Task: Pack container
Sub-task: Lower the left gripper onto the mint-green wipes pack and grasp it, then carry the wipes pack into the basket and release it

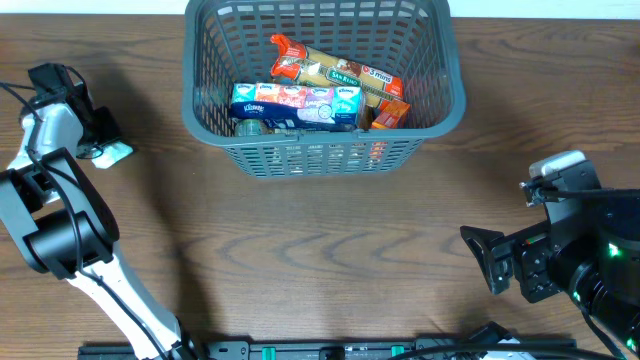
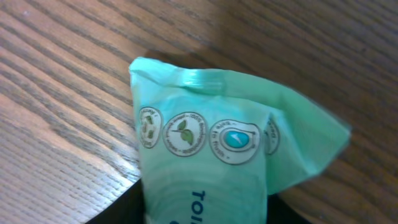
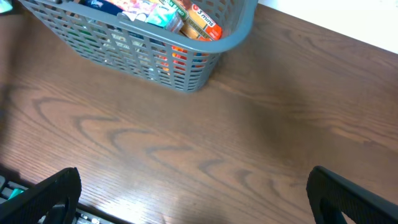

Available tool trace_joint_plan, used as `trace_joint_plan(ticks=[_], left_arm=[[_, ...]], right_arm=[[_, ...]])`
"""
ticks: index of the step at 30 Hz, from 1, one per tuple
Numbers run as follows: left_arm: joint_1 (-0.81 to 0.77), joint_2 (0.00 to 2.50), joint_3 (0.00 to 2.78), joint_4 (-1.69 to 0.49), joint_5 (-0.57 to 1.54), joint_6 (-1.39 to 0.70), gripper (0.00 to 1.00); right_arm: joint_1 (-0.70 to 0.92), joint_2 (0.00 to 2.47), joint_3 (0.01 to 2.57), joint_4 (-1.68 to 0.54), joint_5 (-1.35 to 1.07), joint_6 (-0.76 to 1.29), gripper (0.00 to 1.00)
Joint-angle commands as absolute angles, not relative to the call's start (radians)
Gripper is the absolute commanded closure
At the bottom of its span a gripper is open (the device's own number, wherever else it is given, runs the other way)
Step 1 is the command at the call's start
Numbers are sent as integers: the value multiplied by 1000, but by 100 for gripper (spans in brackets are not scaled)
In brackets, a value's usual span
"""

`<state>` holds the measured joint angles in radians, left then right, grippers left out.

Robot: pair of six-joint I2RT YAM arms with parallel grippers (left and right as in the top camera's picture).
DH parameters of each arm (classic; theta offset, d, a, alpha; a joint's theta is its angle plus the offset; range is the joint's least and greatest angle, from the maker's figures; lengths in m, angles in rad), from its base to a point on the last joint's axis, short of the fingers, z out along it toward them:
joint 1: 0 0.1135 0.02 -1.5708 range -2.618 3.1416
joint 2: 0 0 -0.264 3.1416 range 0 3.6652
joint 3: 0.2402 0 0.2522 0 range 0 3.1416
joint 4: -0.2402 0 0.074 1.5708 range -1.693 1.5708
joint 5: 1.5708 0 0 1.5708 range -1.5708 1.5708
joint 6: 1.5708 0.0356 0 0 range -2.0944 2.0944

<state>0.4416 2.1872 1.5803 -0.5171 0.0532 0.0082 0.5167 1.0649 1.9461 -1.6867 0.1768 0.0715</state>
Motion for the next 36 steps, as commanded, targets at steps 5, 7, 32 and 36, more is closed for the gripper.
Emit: trace_joint_plan(ticks=[5, 7, 32, 36], left_arm=[[442, 2186, 1573, -548, 72, -60, 70], [442, 2165, 1575, -565, 72, -75, 73], [-15, 1403, 1591, -419, 239, -84, 81], [-106, 1497, 1591, -369, 228, -84, 81]], right_arm=[[524, 1065, 1946, -1689, 186, 66, 1], [524, 1065, 1946, -1689, 186, 65, 1], [524, 1065, 1946, -1689, 186, 66, 1], [524, 1065, 1946, -1689, 186, 66, 1]])
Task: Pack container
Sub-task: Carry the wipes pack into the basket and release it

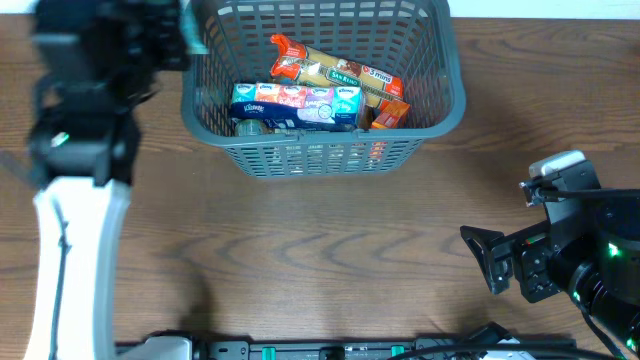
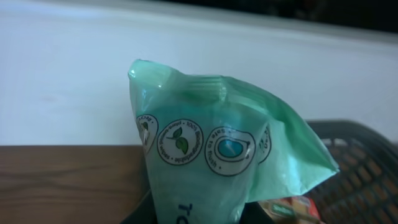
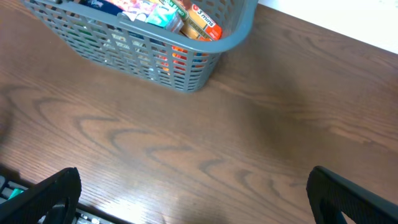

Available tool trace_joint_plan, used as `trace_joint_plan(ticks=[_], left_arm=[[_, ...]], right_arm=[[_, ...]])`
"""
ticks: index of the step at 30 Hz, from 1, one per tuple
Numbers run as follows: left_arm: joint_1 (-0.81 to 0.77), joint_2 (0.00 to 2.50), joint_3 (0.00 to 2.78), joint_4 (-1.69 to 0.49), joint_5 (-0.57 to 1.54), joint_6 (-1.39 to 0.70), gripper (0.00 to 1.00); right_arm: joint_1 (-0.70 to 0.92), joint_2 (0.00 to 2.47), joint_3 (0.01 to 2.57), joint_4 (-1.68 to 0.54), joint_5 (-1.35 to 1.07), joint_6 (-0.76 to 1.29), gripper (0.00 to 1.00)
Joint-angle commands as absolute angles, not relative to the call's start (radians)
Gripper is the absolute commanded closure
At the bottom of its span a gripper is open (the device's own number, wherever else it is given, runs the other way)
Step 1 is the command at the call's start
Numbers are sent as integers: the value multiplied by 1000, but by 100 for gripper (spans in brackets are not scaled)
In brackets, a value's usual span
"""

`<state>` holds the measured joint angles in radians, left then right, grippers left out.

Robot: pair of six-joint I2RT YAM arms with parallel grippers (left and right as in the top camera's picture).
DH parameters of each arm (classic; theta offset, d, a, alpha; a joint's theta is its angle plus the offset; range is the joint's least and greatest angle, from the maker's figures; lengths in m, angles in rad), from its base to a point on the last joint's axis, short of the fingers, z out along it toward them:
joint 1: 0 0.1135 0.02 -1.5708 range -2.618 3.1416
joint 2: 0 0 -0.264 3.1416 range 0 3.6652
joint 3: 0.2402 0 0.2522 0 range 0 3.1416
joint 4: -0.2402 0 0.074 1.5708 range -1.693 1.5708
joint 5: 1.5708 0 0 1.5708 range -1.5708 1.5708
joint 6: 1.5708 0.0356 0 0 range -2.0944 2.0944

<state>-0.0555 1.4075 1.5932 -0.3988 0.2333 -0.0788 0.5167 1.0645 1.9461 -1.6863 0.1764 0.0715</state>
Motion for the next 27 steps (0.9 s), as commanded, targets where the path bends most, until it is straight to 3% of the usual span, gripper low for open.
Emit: trace_joint_plan(ticks=[1, 7, 8, 9, 10, 11, 27], left_arm=[[-118, 1522, 1591, -347, 227, -84, 81], [-142, 1655, 1591, -238, 216, -88, 81], [-141, 1671, 1591, -231, 216, -88, 77], [-141, 1682, 1591, -226, 216, -88, 62], [-141, 1691, 1591, -222, 216, -89, 25], [-141, 1692, 1591, -220, 216, -96, 1], [-141, 1448, 1595, -366, 112, -140, 1]], right_arm=[[524, 1065, 1946, -1689, 186, 66, 1], [524, 1065, 1946, -1689, 186, 66, 1], [524, 1065, 1946, -1689, 186, 66, 1], [524, 1065, 1946, -1689, 186, 66, 1], [524, 1065, 1946, -1689, 186, 66, 1], [524, 1065, 1945, -1689, 186, 66, 1], [524, 1065, 1945, -1689, 186, 66, 1]])
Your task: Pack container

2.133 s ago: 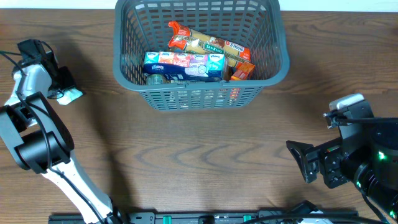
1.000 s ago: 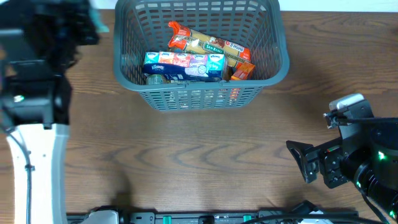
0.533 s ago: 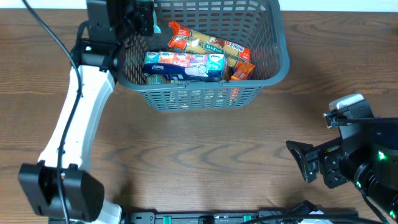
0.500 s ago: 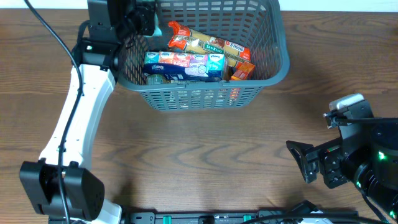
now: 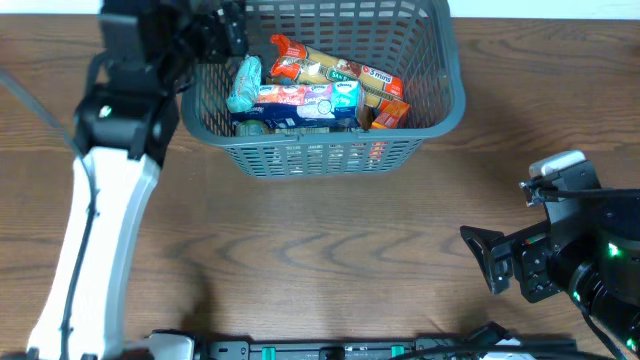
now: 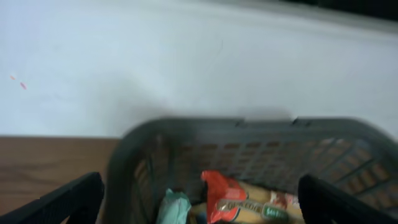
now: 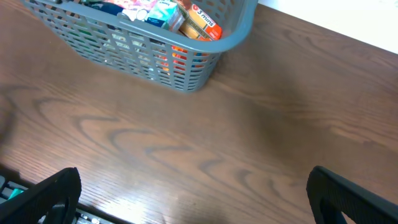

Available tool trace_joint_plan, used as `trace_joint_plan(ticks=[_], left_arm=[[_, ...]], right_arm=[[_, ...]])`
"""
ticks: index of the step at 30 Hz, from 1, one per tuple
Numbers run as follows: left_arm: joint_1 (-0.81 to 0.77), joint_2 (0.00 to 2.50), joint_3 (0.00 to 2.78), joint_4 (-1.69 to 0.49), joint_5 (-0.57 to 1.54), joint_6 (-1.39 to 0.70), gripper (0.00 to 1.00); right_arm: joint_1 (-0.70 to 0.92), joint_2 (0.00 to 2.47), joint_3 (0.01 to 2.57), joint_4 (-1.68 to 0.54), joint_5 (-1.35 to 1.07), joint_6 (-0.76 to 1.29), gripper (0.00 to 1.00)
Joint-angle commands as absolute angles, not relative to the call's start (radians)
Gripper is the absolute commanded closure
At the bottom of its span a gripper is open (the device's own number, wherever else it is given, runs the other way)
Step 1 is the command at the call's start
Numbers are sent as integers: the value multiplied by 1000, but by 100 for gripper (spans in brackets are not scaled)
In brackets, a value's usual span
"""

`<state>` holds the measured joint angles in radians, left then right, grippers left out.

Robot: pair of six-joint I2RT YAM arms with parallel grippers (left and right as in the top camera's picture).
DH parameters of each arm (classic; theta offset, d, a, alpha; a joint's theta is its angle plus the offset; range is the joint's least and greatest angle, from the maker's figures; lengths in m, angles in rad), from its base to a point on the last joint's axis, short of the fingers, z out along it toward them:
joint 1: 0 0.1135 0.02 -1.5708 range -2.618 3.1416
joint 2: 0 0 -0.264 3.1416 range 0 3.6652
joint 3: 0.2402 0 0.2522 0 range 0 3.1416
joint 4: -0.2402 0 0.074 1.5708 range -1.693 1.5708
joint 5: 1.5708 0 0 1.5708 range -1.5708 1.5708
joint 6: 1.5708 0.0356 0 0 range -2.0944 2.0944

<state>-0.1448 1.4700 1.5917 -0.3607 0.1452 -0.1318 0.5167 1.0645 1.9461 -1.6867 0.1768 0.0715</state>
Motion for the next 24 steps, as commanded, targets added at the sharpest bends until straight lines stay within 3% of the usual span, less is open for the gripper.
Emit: trace_joint_plan(ticks=[1, 5, 15, 24], left_arm=[[-141, 1444, 1595, -366, 112, -140, 1], [-141, 1444, 1594, -380, 111, -139, 1], [-131, 1419, 1595, -687, 104, -110, 1], [-131, 1087, 1589, -1045, 91, -30, 2]], right_arm=[[524, 1065, 1946, -1689, 186, 66, 1], [524, 1065, 1946, -1689, 186, 66, 1], [524, 1065, 1946, -1689, 186, 66, 1], [524, 1065, 1946, -1689, 186, 65, 1]])
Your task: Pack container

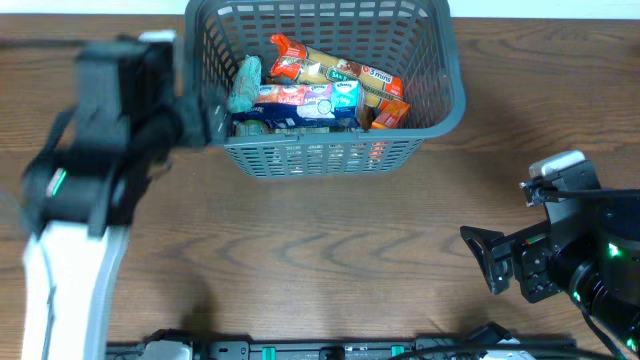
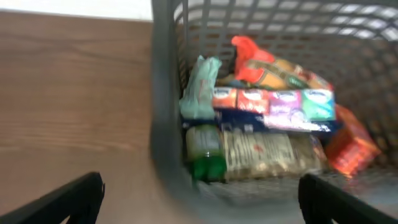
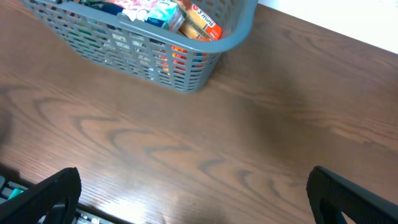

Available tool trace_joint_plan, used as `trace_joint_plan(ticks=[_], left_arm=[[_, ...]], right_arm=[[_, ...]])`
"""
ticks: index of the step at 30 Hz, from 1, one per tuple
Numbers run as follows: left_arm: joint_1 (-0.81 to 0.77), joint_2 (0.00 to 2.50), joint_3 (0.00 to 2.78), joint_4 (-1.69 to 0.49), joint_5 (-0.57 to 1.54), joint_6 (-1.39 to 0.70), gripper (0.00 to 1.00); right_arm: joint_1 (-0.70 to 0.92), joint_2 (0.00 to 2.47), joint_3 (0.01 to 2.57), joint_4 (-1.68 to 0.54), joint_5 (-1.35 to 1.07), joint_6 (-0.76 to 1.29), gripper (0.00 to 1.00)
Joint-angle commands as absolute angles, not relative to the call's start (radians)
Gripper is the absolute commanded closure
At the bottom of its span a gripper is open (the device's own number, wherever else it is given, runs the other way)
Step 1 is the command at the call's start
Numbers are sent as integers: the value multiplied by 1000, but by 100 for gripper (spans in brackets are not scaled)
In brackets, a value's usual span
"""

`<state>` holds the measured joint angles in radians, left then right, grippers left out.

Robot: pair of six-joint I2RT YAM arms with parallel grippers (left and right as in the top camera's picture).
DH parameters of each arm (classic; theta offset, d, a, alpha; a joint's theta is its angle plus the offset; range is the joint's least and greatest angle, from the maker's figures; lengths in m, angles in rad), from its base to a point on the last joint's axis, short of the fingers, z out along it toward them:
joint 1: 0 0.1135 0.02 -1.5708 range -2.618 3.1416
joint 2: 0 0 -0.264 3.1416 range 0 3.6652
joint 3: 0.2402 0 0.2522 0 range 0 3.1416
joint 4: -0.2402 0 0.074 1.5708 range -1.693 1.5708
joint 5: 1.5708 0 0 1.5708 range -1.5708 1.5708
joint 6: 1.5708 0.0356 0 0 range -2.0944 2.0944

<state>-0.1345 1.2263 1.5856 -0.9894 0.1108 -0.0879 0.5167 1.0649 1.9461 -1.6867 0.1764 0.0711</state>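
Note:
The grey mesh basket [image 1: 448, 105] stands at the table's back middle. Inside it, against the left wall, the green wipes pack [image 1: 243, 84] leans on end, also visible in the left wrist view [image 2: 199, 87]. Beside it lie a colourful tissue pack [image 1: 305, 100], an orange-red snack packet [image 1: 335, 68], an orange box [image 1: 391, 113] and a green-capped bottle [image 2: 205, 155]. My left gripper [image 1: 203, 122] is open and empty, just outside the basket's front left corner. My right gripper [image 3: 193, 186] is open over bare table at the front right.
The basket's wall [image 2: 163, 93] rises right before my left gripper. Brown wooden tabletop [image 1: 330, 240] stretches in front of the basket. A black rail runs along the table's front edge [image 1: 300, 350].
My left arm has moved from over the basket's back left corner to outside its front left corner, still open. The green pack stays in the basket. The right arm has not moved.
My left gripper was shut on the green pack at the table's far left. Then it held the pack raised by the basket's back left corner. Then it was open and the pack lay inside the basket. Now it is outside the basket.

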Motion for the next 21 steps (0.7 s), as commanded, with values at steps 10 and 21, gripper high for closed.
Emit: trace_joint_plan(ticks=[10, 21], left_arm=[[-37, 569, 1284, -1205, 51, -31, 1], [27, 271, 682, -831, 128, -133, 2]], right_arm=[[524, 1065, 1946, -1689, 186, 66, 1], [524, 1065, 1945, -1689, 186, 66, 1]])
